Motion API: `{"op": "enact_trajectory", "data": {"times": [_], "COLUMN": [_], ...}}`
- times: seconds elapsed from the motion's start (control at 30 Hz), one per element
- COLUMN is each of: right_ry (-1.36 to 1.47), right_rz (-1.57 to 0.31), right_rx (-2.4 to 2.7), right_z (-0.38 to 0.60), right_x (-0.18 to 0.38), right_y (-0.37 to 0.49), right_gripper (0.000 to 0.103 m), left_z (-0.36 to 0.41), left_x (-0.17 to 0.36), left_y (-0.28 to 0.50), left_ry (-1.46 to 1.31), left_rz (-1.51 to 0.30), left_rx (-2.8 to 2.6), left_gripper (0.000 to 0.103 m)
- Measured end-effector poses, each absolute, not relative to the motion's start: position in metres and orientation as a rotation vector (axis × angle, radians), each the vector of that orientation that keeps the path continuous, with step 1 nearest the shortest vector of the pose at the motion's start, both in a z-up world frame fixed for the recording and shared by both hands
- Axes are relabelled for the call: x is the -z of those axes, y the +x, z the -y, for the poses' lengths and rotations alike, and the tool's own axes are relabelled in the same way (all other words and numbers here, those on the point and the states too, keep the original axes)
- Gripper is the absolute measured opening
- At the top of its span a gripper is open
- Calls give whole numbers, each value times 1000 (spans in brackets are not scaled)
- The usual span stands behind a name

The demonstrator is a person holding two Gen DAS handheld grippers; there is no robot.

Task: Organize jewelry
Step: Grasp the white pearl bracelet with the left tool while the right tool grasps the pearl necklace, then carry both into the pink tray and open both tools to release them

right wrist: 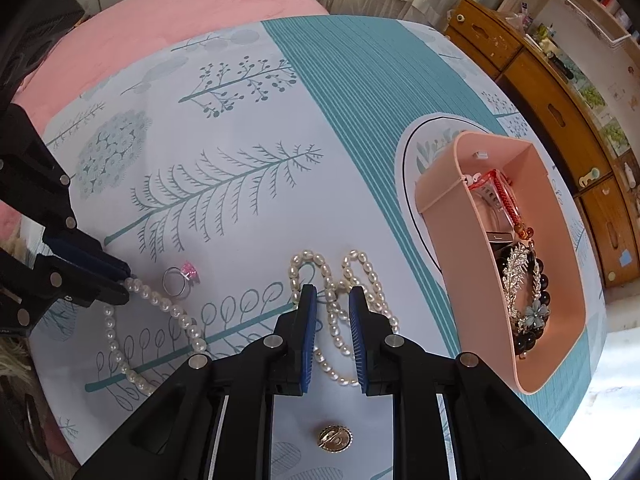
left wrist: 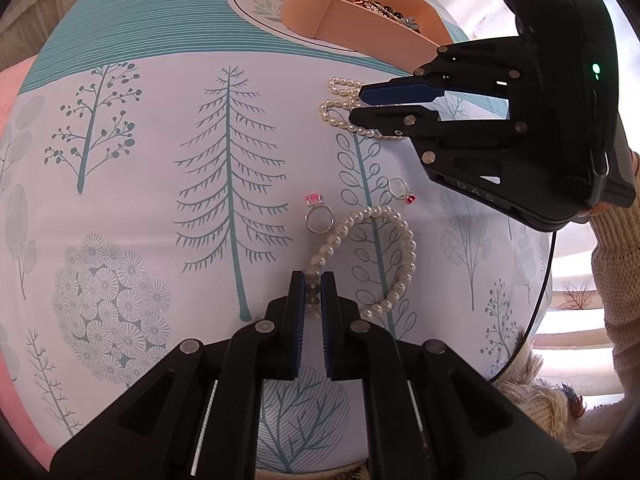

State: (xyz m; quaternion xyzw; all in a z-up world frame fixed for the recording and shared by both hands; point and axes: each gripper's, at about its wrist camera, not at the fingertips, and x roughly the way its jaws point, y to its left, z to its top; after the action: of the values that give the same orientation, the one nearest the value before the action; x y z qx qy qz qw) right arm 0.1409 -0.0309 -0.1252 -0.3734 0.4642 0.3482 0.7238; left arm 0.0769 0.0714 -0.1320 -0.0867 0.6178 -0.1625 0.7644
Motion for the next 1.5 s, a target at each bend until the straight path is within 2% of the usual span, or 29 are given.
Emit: {"op": "enact_trajectory", "data": {"times": [0.07, 0.17, 0.47, 0.6, 0.8, 0.97, 1.13, 1.3, 1.5], "right_ry": [-811, -775, -596, -443, -241, -164, -121, -76, -24], "right_rz": [-1044, -1082, -1054, -989, -806, -673, -573, -551, -576], "right_rx": [-776, -790, -737, -718, -683, -637, -530, -448, -408], "right_z": [30, 30, 49, 71, 106, 126, 147, 159, 167], "right_x": [125, 124, 99, 60, -31, -101, -153, -176, -180], "right_y": [143, 148, 151, 147, 133, 128, 134, 152, 183], "right_gripper": [17, 8, 5, 5, 5, 5, 5, 5, 5], "left_z": [-72, -70, -67, -64, -50, -36, -26, -11, -1], "left_x": [132, 132, 105, 65, -15, -74, -109, -110, -49], "left_y": [77, 78, 81, 90, 111, 139, 179, 224, 274], "left_ry": [-192, -193, -239, -247, -214, -161, -124, -107, -84], "left_rz": [-1344, -1346, -1279, -1214, -1068, -962, -900, -915, -990], "left_rx": [354, 351, 363, 400, 439, 437, 415, 370, 304], "left_gripper": [5, 5, 5, 5, 5, 5, 5, 5, 5]}}
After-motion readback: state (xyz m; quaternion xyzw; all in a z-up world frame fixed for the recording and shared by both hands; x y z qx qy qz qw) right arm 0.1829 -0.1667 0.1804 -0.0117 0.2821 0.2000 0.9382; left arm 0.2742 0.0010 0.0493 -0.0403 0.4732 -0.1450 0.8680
